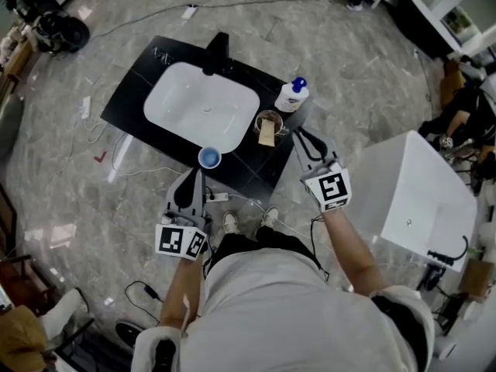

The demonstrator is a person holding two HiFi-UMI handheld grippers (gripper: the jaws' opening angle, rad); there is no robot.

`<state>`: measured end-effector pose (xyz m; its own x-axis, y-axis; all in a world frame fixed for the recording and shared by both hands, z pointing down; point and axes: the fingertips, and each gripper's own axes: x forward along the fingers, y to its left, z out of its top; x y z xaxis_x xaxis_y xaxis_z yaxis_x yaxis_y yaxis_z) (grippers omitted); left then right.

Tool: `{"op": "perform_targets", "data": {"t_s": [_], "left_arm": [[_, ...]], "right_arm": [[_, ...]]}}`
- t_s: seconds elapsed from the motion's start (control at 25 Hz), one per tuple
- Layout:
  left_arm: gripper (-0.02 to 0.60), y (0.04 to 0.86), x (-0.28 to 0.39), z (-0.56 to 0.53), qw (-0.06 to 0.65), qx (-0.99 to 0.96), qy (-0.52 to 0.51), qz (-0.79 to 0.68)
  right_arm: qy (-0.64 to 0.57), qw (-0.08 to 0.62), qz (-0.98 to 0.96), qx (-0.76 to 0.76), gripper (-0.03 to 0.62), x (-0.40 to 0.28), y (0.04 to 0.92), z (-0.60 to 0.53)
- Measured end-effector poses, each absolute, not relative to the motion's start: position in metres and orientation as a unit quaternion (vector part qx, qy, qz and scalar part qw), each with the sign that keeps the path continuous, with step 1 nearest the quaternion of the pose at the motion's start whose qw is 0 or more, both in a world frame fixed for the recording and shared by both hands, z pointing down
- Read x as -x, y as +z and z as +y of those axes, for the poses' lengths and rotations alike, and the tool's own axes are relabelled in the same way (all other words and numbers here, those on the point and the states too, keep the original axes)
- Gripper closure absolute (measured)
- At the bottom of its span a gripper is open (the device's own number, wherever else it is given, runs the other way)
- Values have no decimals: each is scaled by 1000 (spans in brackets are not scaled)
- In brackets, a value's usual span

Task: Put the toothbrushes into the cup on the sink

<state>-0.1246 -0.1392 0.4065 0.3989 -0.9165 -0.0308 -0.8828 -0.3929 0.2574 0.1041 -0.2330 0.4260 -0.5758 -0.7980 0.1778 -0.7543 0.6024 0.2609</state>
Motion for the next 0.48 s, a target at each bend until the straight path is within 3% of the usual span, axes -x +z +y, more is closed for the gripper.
{"op": "perform_targets", "data": {"t_s": [0.48], "left_arm": [[578,396,110,-149,94,-839,-89,-529]], "right_arm": [[17,31,-872,-488,543,-161,376,-221]]}}
